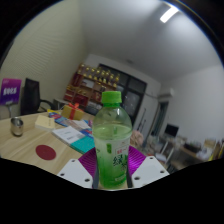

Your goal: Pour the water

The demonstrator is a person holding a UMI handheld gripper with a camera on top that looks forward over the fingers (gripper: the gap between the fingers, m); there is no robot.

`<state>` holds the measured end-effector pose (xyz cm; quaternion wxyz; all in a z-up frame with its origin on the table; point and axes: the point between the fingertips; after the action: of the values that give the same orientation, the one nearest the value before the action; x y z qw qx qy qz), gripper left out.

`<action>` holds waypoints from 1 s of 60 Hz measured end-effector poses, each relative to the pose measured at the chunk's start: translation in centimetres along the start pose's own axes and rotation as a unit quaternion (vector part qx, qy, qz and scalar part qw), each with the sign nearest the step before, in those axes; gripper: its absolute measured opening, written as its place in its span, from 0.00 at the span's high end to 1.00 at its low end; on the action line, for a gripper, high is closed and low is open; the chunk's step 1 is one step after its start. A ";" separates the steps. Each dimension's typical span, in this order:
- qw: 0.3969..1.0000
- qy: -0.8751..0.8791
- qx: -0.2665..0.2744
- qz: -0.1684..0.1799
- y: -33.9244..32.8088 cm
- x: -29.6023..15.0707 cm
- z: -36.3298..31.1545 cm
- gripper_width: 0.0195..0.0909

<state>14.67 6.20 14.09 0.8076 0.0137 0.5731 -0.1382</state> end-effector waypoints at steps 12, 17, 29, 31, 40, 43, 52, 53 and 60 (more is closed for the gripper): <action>0.968 -0.245 0.006 0.055 -1.3 -9.8 -10.8 0.73; 0.918 -0.388 0.030 0.067 -0.8 -11.7 -15.6 0.74; 0.743 -0.653 0.098 0.108 0.3 -14.1 -22.4 0.74; 0.714 -0.682 0.110 0.112 0.5 -14.0 -23.2 0.73; 0.587 -0.788 0.138 0.121 1.2 -13.8 -24.9 0.72; 0.570 -0.802 0.137 0.119 1.5 -13.2 -25.2 0.73; 0.555 -0.813 0.130 0.120 1.5 -13.0 -25.8 0.72; 0.555 -0.813 0.129 0.119 0.3 -12.9 -25.6 0.73; 0.581 -0.794 0.124 0.125 1.6 -13.4 -25.7 0.73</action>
<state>-12.76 15.22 17.53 0.9404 0.0696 -0.3272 -0.0610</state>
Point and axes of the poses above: the point between the fingertips, and its own axes, seen from behind it with the camera up: z to the right, x down, y forward, the way the camera looks, and after that the axes turned 10 degrees about -z, right-handed
